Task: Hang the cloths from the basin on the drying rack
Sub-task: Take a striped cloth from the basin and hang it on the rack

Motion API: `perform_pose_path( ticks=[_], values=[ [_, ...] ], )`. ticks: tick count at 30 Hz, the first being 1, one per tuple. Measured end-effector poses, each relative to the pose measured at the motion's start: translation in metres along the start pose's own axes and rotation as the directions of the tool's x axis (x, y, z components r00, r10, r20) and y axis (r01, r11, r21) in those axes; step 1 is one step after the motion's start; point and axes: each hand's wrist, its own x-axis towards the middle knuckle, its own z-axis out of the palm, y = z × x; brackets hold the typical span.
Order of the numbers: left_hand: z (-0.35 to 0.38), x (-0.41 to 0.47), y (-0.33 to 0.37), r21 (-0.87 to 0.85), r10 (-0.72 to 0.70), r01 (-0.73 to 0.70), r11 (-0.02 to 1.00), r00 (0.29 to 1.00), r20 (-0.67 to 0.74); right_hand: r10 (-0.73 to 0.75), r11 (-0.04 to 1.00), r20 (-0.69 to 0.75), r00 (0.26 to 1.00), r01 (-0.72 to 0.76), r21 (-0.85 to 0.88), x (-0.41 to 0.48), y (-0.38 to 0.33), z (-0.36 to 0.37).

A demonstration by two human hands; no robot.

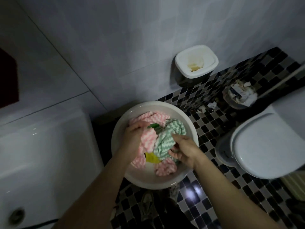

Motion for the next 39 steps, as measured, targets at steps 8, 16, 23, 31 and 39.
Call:
perform_pose_path(
  ticks=[8,16,23,31,39],
  values=[
    [0.016,-0.030,0.028,0.276,0.071,-0.200,0.940,0.908,0.414,-0.099,0.992,-0.007,0.995,0.099,0.079,-0.060,-0.033,0.017],
    [0.014,-0.053,0.059,0.027,0.047,-0.057,0.998,0.956,0.290,-0.136,0.990,-0.120,0.983,0.141,0.031,-0.096,-0.026,0.015],
    [0.050,-0.080,0.087,0.130,0.167,-0.234,0.963,0.905,0.392,-0.411,0.899,0.012,0.912,0.407,-0.159,-0.153,-0.026,0.009],
    [0.094,-0.108,0.103,0.451,0.299,-0.577,0.681,0.781,0.548,-0.704,0.690,-0.207,0.679,0.585,-0.427,-0.184,-0.003,0.013],
    [0.112,-0.138,0.135,0.393,0.162,-0.807,0.441,0.502,0.850,-0.875,0.410,-0.249,0.414,0.364,-0.836,-0.234,0.009,-0.020]
  ],
)
